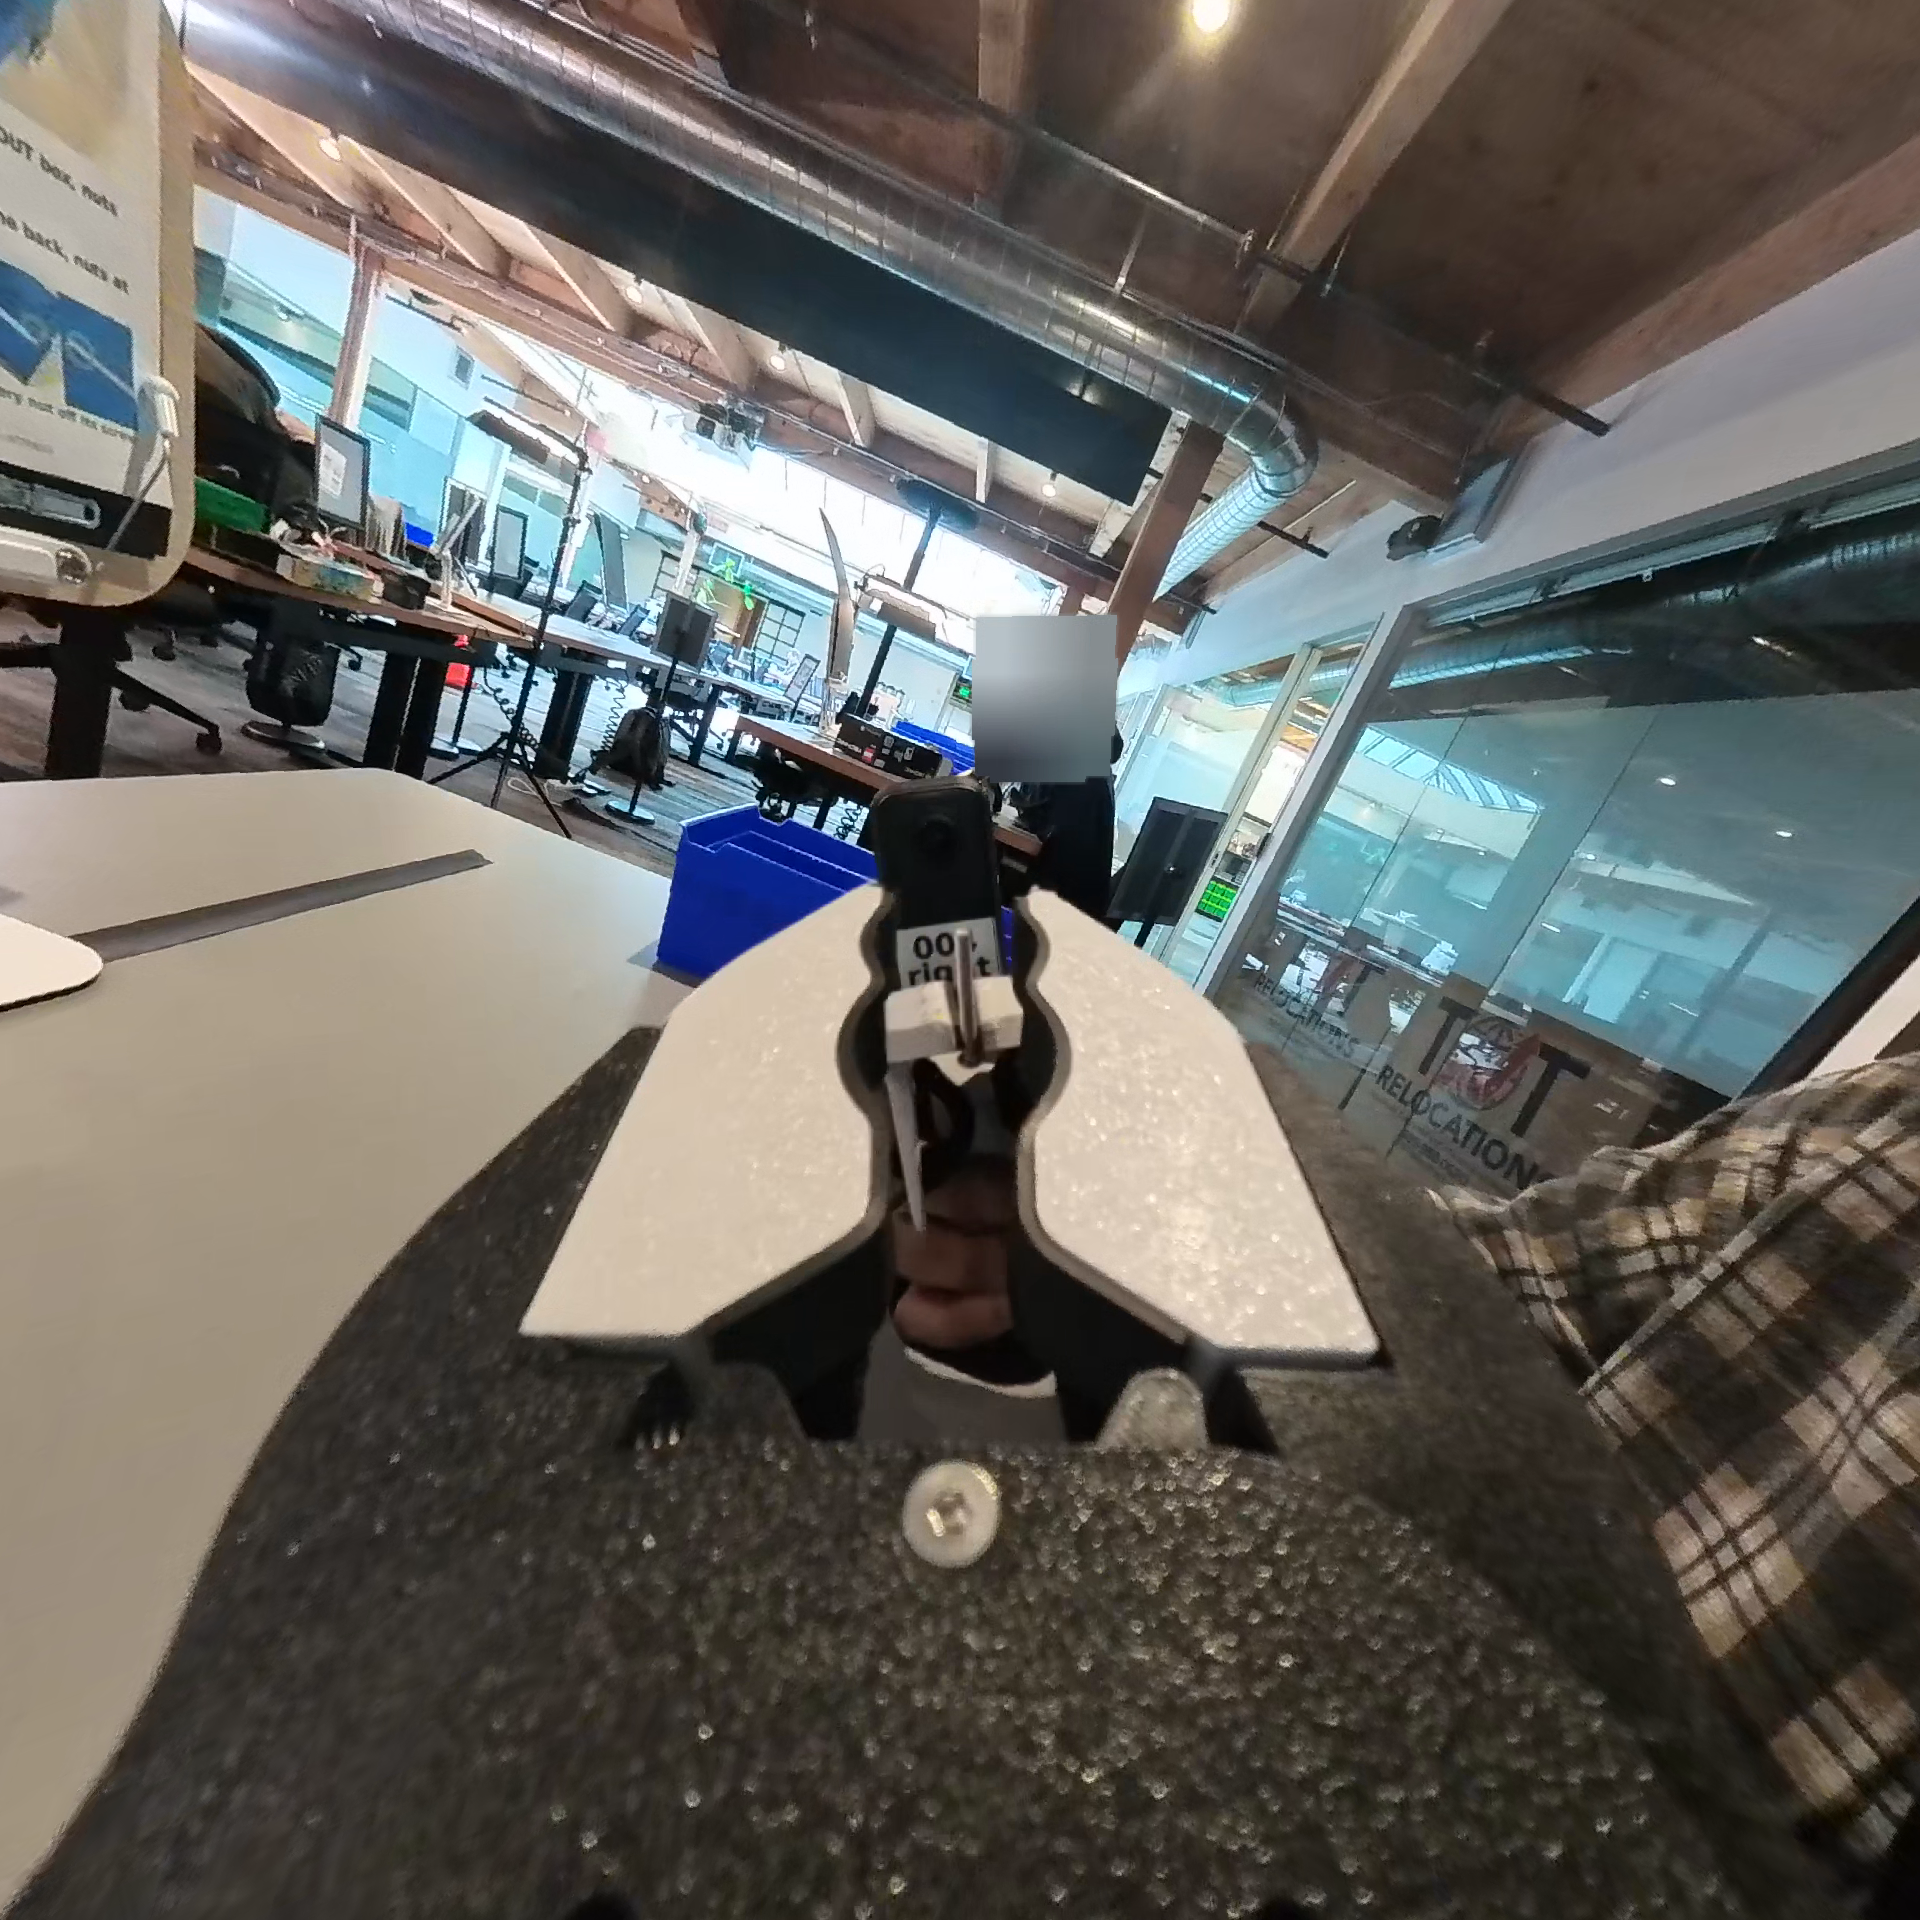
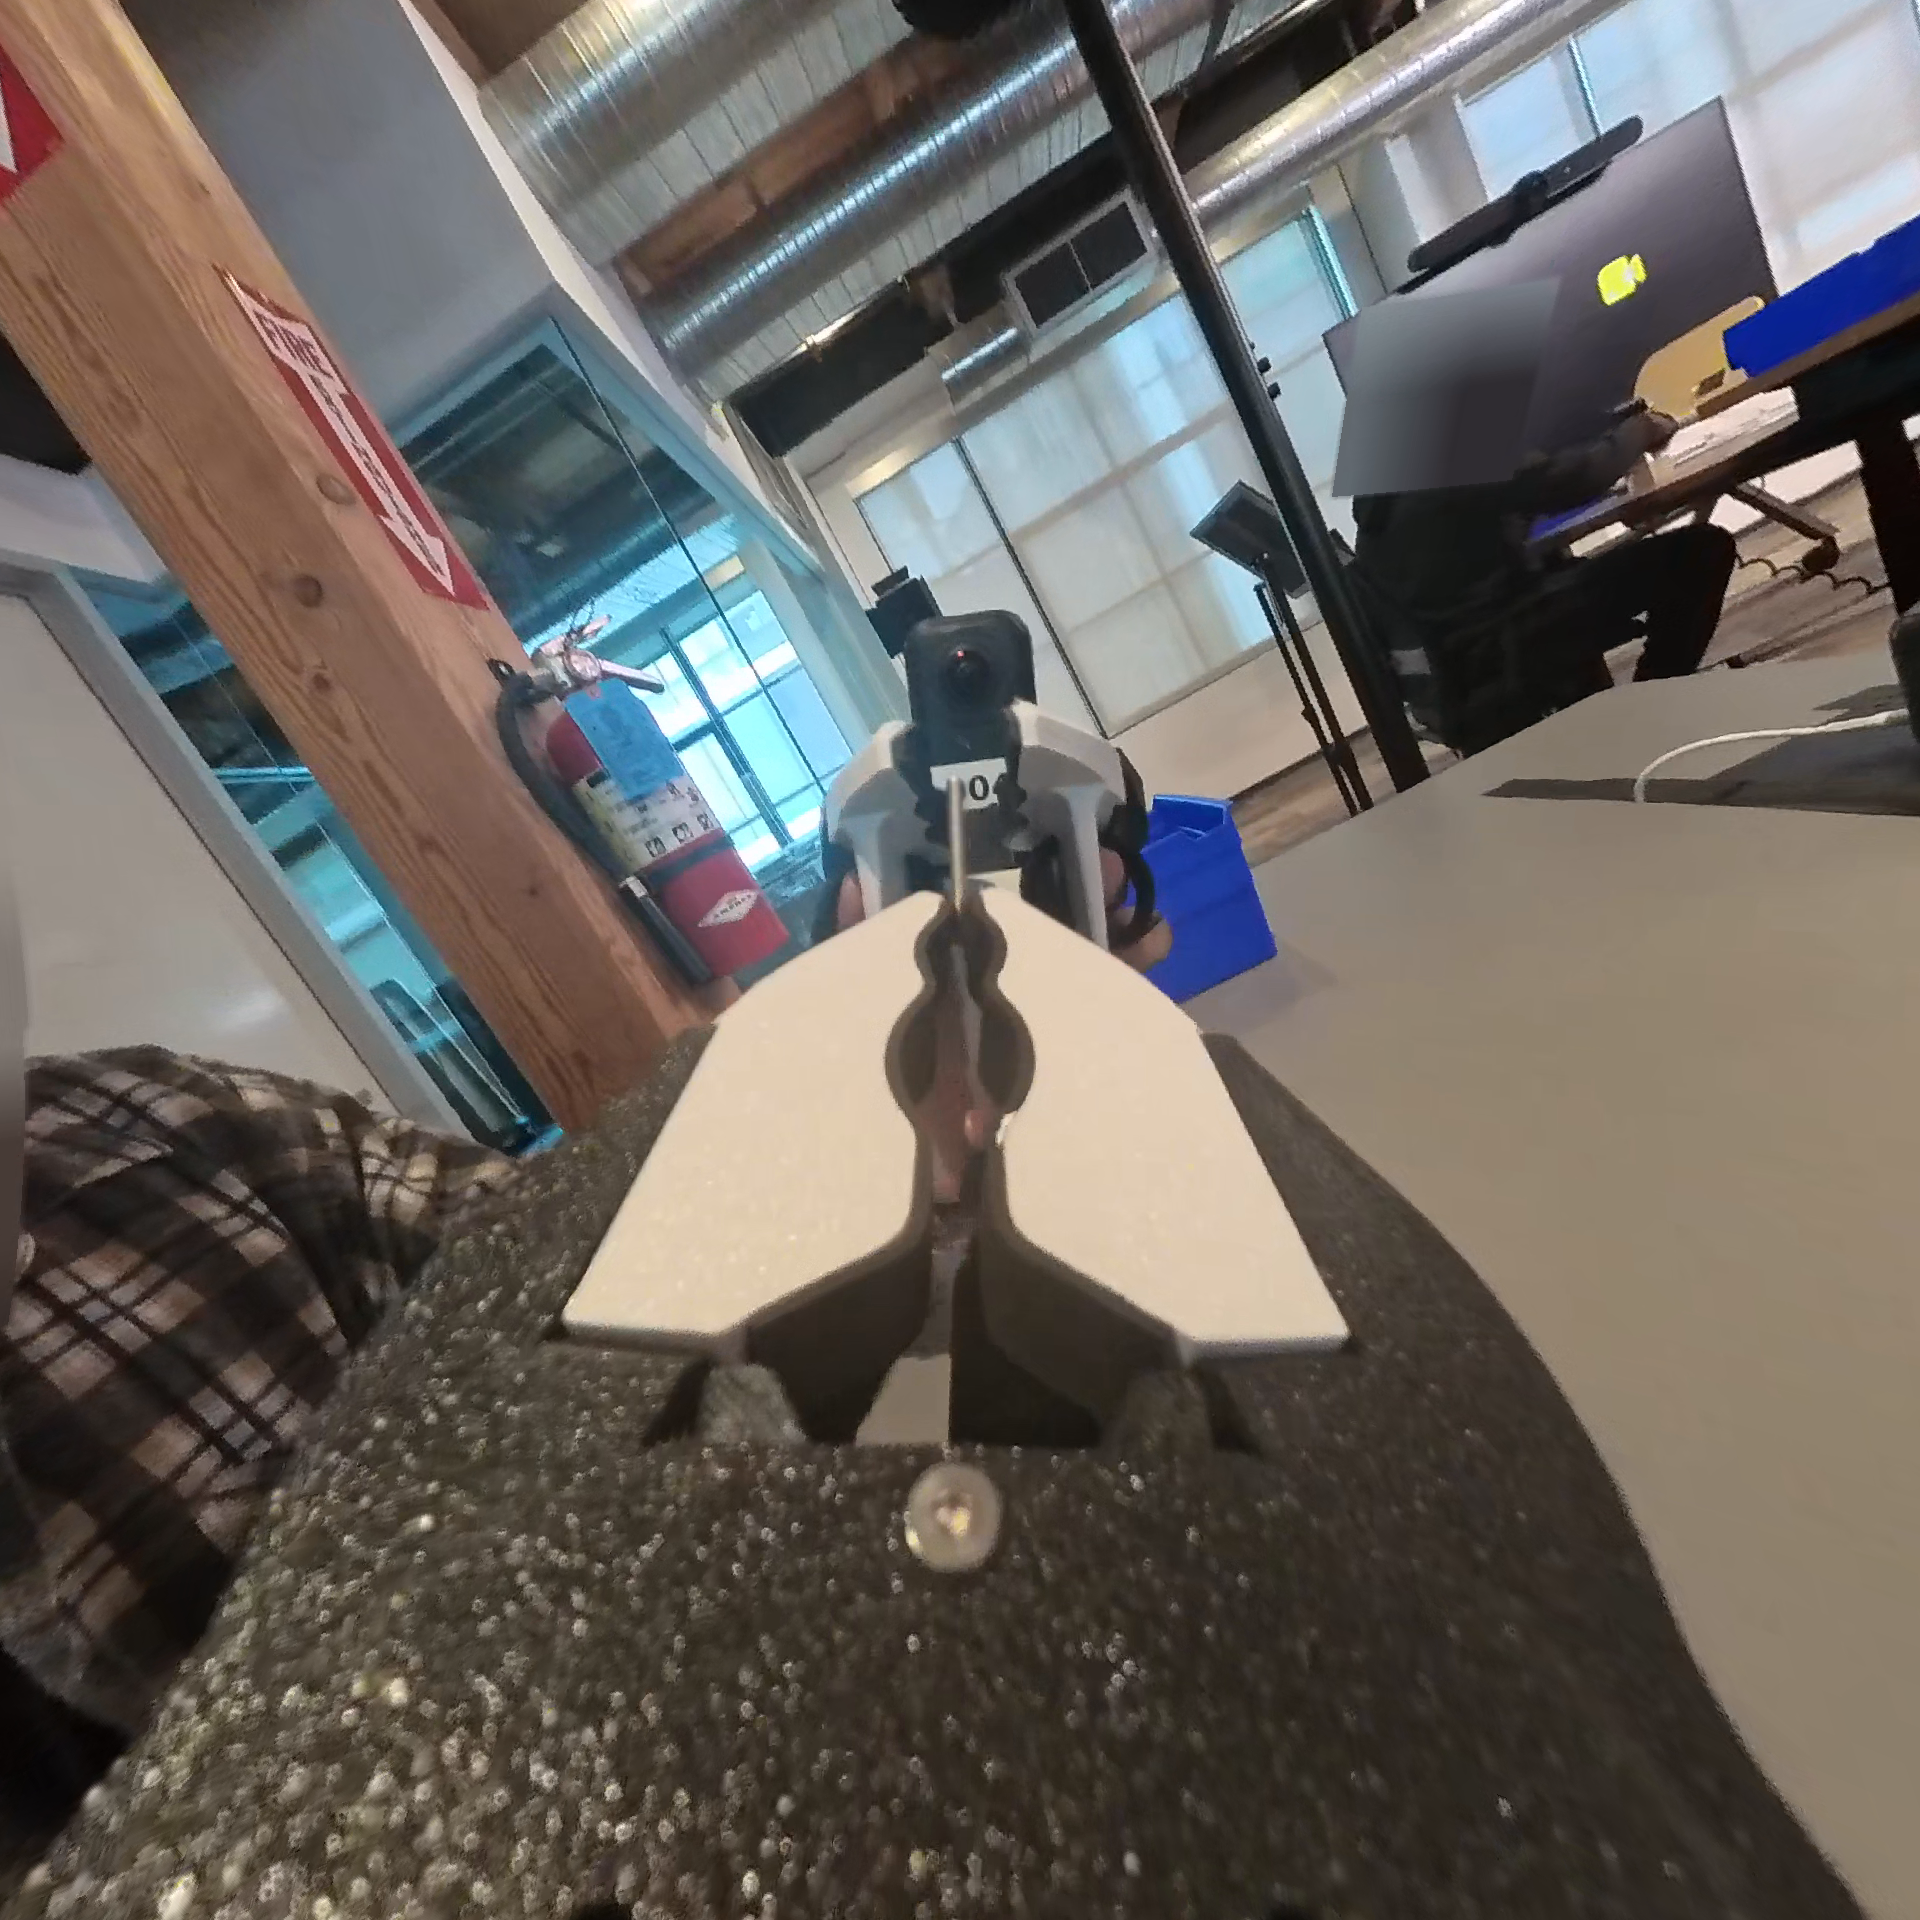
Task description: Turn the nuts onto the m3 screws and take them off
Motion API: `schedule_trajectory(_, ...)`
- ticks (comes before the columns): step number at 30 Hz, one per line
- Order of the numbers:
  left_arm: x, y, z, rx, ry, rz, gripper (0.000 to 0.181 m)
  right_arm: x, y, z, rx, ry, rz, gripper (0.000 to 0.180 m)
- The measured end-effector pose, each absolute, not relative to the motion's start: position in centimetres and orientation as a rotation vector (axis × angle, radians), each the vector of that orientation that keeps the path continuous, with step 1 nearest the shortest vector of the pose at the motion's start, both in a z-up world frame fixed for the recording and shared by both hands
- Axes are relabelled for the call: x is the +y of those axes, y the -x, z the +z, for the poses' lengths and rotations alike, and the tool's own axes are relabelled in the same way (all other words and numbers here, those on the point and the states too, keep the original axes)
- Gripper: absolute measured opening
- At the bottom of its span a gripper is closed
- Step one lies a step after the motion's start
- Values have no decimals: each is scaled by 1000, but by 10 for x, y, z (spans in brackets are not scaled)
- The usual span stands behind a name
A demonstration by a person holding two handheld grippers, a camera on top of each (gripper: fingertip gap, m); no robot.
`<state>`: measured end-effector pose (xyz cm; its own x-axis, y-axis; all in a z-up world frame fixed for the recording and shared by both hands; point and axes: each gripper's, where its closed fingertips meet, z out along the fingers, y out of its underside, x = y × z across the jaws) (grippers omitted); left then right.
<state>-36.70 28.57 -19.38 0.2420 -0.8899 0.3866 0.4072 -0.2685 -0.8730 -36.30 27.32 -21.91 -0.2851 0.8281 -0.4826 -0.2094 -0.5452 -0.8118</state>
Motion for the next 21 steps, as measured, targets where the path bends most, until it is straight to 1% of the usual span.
schedule_trajectory(1,286,366,-195,517,1299,-1354,20,273,363,-218,-817,1240,1915,2)
schedule_trajectory(12,283,361,-197,545,1306,-1343,15,271,365,-210,-703,1190,2040,1)
schedule_trajectory(21,281,360,-197,556,1306,-1347,11,272,365,-208,-687,1176,2044,2)
